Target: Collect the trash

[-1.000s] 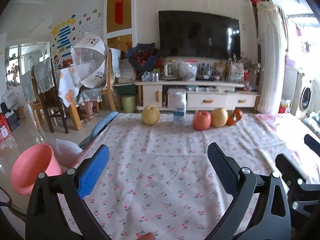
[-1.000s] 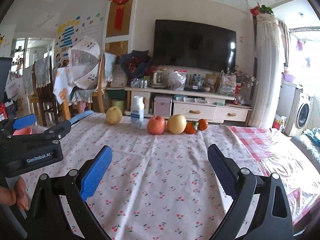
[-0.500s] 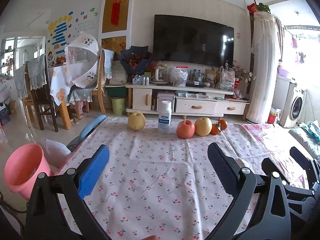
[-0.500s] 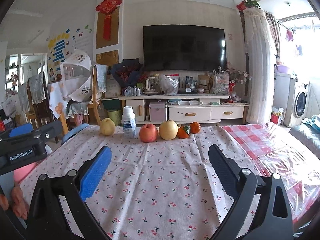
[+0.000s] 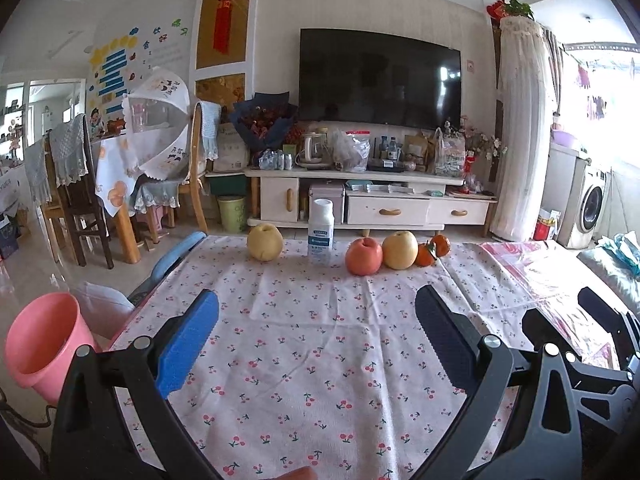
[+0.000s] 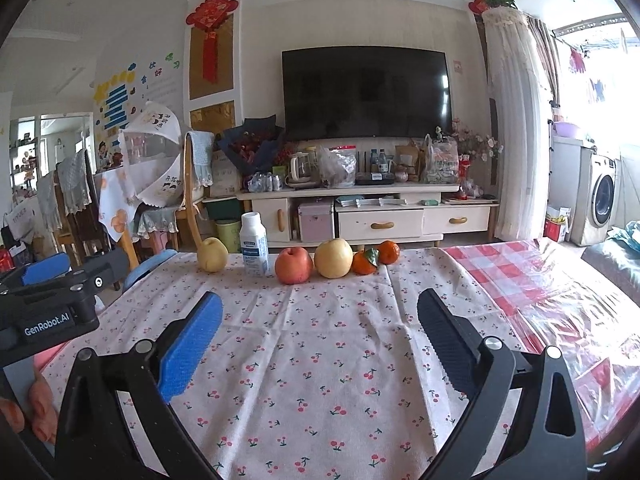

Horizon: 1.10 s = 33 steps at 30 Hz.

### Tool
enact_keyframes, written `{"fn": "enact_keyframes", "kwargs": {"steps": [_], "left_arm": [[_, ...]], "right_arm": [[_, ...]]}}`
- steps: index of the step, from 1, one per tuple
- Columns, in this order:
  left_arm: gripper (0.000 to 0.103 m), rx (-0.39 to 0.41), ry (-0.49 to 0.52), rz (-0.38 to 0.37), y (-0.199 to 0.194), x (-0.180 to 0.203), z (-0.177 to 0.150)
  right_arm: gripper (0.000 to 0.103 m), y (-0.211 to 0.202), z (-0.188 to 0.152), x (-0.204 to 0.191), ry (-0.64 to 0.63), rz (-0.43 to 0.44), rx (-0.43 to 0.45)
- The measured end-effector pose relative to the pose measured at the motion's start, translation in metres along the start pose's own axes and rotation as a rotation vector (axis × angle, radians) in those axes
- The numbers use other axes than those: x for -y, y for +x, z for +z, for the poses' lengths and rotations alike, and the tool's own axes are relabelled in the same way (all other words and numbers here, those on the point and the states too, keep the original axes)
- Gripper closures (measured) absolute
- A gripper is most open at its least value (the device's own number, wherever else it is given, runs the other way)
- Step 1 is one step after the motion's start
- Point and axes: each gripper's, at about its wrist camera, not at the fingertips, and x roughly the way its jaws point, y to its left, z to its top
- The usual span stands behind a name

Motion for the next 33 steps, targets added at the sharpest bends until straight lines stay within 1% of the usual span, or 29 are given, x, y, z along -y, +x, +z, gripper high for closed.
{"fn": "enact_keyframes", "kwargs": {"steps": [6, 11, 19, 24, 33], "left_arm": [[0.004, -0.017, 0.023, 0.005, 0.011, 0.007, -0.004], [0.004, -0.05, 0.04, 0.024, 0.025, 0.009, -0.009], [0.004, -0.084, 0.038, 0.045, 0.048, 0.005, -0.013], [0.004, -0.106, 0.042, 0.057, 0.062, 0.005, -0.018], [0.004, -0.145, 0.046, 0.062, 0.085, 0.002, -0.025]], "right_arm": [[0.006, 0.009, -0.002, 0.0, -0.018, 0.016, -0.023], [0.006, 0.02, -0.006, 0.002, -0.011, 0.031, -0.046], [0.006, 0.036, -0.008, 0.003, 0.002, 0.047, -0.068], [0.006, 0.044, -0.009, -0.003, -0.016, 0.057, -0.074], [0.006, 0.06, -0.01, -0.005, -0.014, 0.043, -0.092]]}}
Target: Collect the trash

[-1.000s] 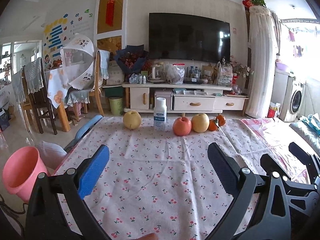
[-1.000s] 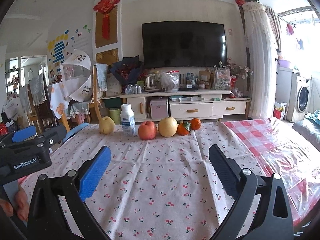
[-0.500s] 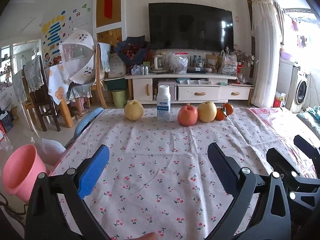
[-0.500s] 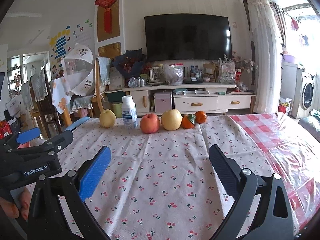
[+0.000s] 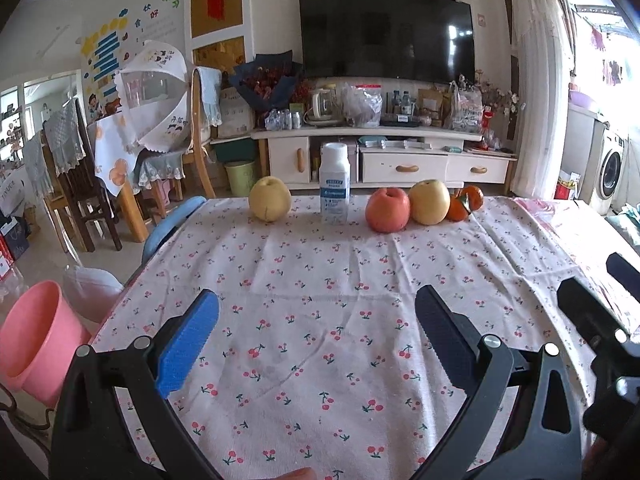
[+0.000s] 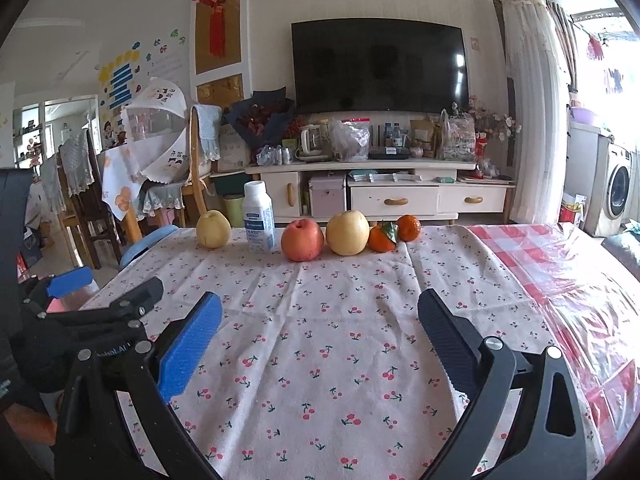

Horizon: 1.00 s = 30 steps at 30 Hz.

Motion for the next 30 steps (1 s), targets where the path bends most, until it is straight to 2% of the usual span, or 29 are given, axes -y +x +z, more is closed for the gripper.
{"fn": "enact_keyframes", "kwargs": {"steps": [20, 24, 30], "left_arm": [[0.004, -0.037, 0.007, -0.038, 0.033, -0.002, -0.011], [0.004, -0.101, 0.007, -0.04, 0.053, -0.001, -0.021], [0.004, -0.246, -0.007, -0.047, 0.09, 0.004, -0.036]], "right_arm": [[0.006, 0.029, -0.007, -0.011, -0.045, -0.034, -0.051], [0.006, 0.042, -0.01, -0.009, -0.022, -0.038, -0.09], [0.006, 0.074, -0.022, -0.007, -0.013, -0.106, -0.219]]}}
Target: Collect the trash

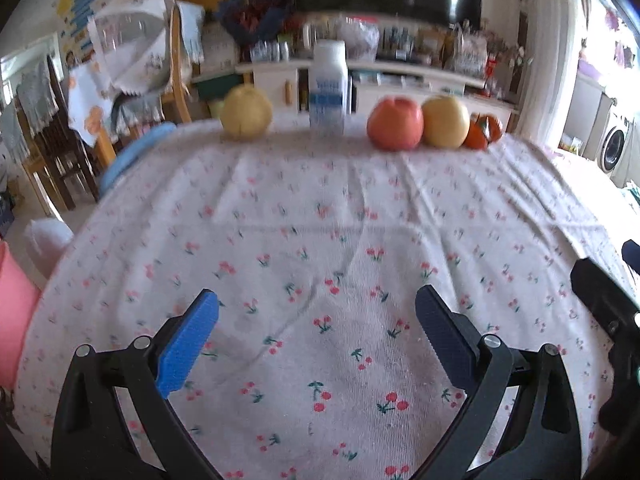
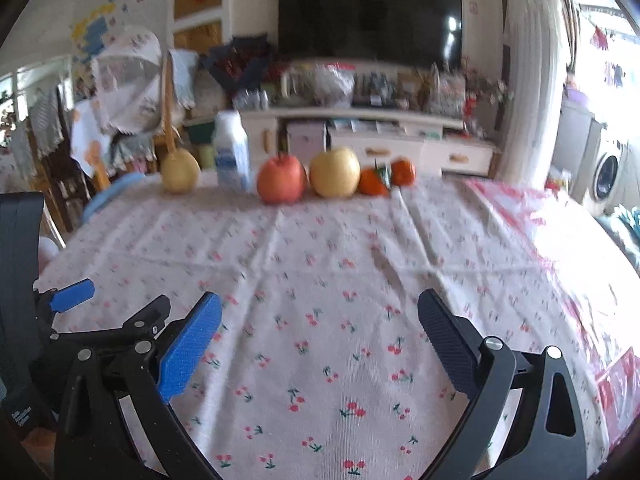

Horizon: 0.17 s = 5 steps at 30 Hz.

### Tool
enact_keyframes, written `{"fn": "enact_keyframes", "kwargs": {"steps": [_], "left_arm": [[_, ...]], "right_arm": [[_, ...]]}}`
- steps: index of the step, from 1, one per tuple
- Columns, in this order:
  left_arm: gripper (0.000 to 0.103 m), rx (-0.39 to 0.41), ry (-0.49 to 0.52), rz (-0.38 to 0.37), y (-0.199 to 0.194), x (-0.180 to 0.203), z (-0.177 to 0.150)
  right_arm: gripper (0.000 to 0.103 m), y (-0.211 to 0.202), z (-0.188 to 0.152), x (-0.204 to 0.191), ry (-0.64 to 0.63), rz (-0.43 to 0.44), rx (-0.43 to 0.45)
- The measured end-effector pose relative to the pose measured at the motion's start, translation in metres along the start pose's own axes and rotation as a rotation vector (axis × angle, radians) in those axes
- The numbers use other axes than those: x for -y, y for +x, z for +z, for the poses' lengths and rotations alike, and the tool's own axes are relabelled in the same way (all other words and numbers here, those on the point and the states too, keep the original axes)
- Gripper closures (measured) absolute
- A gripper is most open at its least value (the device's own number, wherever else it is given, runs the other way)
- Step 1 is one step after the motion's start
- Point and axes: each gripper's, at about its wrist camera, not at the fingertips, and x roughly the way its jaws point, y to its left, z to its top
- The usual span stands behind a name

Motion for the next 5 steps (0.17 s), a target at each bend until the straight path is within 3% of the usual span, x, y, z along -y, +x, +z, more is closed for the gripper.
{"fn": "enact_keyframes", "kwargs": {"steps": [5], "left_arm": [[0.004, -0.123, -0.028, -0.023, 0.03, 0.001, 0.004]], "right_arm": [[0.006, 0.037, -0.012, 0.0, 0.009, -0.055, -0.146]]}}
